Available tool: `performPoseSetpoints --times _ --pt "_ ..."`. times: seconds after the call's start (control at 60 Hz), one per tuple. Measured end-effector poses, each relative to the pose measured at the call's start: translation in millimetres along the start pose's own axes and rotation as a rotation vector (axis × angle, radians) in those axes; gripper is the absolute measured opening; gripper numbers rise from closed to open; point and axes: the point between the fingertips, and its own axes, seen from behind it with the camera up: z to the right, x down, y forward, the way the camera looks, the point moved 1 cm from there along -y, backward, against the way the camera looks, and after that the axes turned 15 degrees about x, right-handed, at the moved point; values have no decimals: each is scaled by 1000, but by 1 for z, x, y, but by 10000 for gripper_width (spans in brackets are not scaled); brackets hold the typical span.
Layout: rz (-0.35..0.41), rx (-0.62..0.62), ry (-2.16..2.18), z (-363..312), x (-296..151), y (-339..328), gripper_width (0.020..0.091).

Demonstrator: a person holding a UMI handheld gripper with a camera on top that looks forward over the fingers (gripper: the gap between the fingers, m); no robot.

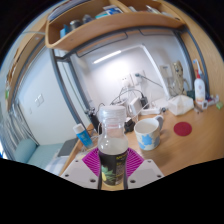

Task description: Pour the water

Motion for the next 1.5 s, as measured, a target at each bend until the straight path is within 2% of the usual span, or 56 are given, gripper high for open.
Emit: performPoseSetpoints --times 0.117,0.25,0.317,0.5,0.65,0.817,1.033,1.083,1.217,1.333,1.45,1.5 --pt "-130 -42 294 -45 -17 26 286" --pt "-226 -74 664 -74 -52 42 289" --pt "-251 -78 834 -84 -64 58 288" --pt "-394 -93 1175 -109 -82 62 296" --pt "-424 -127 1359 -139 -89 68 296" --pt "-536 -99 1504 -168 -66 53 297" --pt "-558 -90 1487 -187 -63 35 298" --pt "-542 -95 1449 -190 -68 31 298" --pt "-440 -115 1155 -193 -99 13 298" --pt "-278 -79 705 -168 -138 -6 297" --pt "-49 77 225 -106 -184 -12 317" --pt "20 147 86 -75 -195 -14 319"
